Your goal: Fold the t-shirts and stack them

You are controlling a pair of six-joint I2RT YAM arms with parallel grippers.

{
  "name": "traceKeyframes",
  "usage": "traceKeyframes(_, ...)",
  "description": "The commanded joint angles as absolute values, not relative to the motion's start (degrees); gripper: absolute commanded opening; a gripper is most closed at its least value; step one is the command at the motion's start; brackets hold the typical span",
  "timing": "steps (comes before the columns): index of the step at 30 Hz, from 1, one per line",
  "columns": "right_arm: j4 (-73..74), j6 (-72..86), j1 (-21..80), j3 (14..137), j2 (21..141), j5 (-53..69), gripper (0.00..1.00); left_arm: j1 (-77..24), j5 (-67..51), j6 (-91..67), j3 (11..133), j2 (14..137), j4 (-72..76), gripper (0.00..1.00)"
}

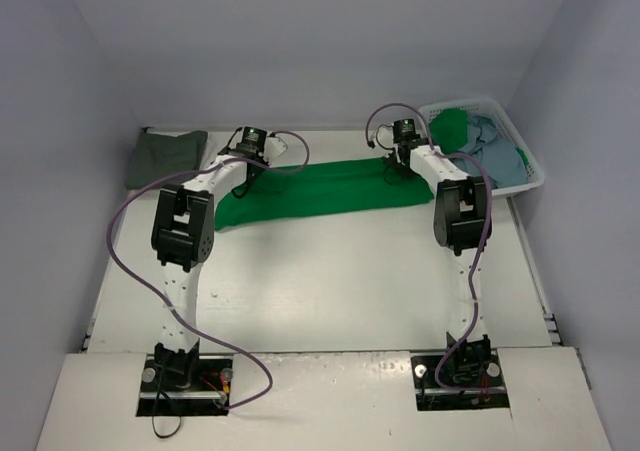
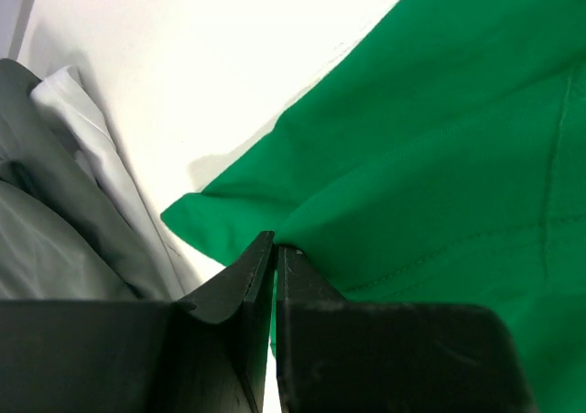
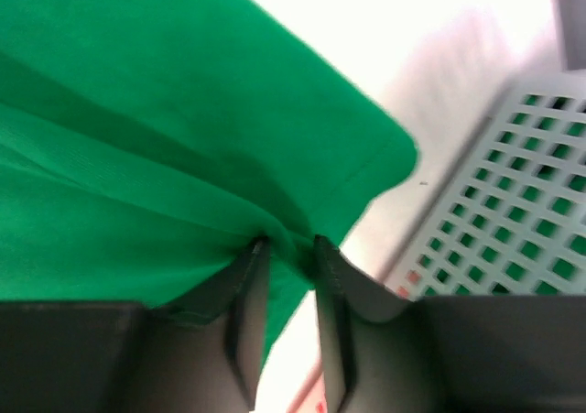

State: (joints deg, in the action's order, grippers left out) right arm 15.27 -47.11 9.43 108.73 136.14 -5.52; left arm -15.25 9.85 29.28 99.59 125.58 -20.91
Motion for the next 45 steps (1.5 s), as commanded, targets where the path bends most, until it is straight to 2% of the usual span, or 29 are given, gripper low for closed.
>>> traceKeyframes(1,10.7,-45.3,9.5,107.4,133.3,-9.7,0.27,-14.7,14.9,28.4,103.0,124.4,-17.5,0.00)
traceKeyframes(2,9.9,-44.8,9.6,106.2,133.0,-10.5,0.31,-14.7,16.1,28.4,103.2,124.8,-17.4,0.00)
traceKeyframes(8,5.5,-43.7,10.3,103.1,131.0,-16.4,0.34,-14.9,17.3,27.7,102.7,125.3,-17.4,0.01)
traceKeyframes(10,5.1,-43.1,10.5,102.6,130.2,-17.3,0.35,-14.9,17.8,27.8,102.5,125.2,-17.8,0.09)
traceKeyframes(15,5.0,-41.8,11.5,100.5,126.9,-19.2,0.37,-15.0,18.8,27.4,101.9,124.3,-20.4,0.40)
traceKeyframes(17,5.1,-41.0,12.3,99.2,125.9,-19.6,0.38,-15.1,19.2,27.4,100.4,123.1,-20.0,0.49)
traceKeyframes(28,5.4,-37.8,15.7,96.0,118.0,-22.4,0.38,-15.2,19.7,25.8,98.2,111.3,-24.5,0.51)
traceKeyframes(29,5.6,-37.7,16.3,95.6,116.8,-22.0,0.38,-15.2,19.5,24.8,97.4,109.4,-25.2,0.51)
traceKeyframes(31,5.9,-37.1,17.0,94.3,116.1,-19.3,0.30,-15.2,16.1,23.0,96.8,107.0,-27.6,0.51)
traceKeyframes(32,6.1,-36.8,17.3,94.1,116.4,-17.8,0.19,-15.4,14.5,21.6,96.3,106.4,-28.4,0.51)
traceKeyframes(34,7.9,-36.7,17.5,94.1,118.2,-13.8,0.10,-15.6,10.6,20.5,94.1,104.9,-29.2,0.51)
traceKeyframes(35,8.1,-36.6,17.6,94.2,119.1,-13.3,0.01,-15.7,9.7,20.0,93.4,104.8,-29.1,0.51)
traceKeyframes(38,8.4,-36.5,17.5,95.3,123.2,-12.4,0.00,-16.0,7.8,19.3,91.8,105.9,-29.1,0.38)
traceKeyframes(39,8.4,-36.4,17.5,95.6,124.1,-12.0,0.00,-16.1,7.6,19.0,92.0,106.7,-29.5,0.25)
traceKeyframes(40,8.4,-36.0,17.5,96.4,125.8,-11.0,0.00,-16.1,7.6,18.5,92.3,108.4,-29.9,0.19)
traceKeyframes(41,9.4,-35.5,17.5,98.6,129.4,-9.9,0.00,-16.1,5.8,17.2,93.9,112.7,-31.4,0.00)
traceKeyframes(45,10.0,-35.5,17.5,99.6,130.9,-9.8,0.00,-16.1,3.3,15.7,95.9,116.1,-33.5,0.00)
